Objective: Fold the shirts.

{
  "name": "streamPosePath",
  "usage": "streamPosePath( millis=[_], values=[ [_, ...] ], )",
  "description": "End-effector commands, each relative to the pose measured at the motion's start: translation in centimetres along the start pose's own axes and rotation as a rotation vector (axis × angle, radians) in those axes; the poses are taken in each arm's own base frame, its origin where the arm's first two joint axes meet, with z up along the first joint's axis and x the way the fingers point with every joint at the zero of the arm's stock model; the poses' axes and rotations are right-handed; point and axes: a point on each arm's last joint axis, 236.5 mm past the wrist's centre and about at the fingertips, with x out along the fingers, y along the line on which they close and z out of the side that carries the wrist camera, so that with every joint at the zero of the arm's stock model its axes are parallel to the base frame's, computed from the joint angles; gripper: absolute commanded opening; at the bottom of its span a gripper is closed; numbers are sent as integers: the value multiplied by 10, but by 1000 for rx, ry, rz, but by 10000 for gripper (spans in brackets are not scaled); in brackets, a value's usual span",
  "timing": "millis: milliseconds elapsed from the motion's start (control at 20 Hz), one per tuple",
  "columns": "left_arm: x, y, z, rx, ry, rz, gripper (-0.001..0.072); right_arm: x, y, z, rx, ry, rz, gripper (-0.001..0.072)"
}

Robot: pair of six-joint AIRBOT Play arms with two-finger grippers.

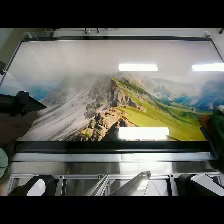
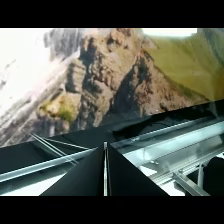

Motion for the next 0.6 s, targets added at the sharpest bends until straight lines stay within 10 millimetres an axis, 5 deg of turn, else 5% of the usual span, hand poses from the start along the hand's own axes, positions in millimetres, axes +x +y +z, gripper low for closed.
streamPosePath(
  millis=[0,50,100,150,200,350,550],
  values=[
    [0,1,3,8,-15,4,19,1,-28,-10,16,30,-107,15],
    [0,2,5,18,-23,7,18,0,-25,-10,16,25,-99,44],
    [0,2,7,18,-31,9,18,0,-20,-10,20,24,-76,256],
    [0,2,8,18,-33,10,18,0,-15,-11,24,27,-54,651],
    [0,2,7,18,-28,8,18,0,-10,-15,28,44,-34,707],
    [0,2,8,18,-33,9,18,-9,3,-27,40,101,23,708],
    [-1,4,15,23,-66,18,18,-29,61,-60,65,254,268,707]
  ],
)
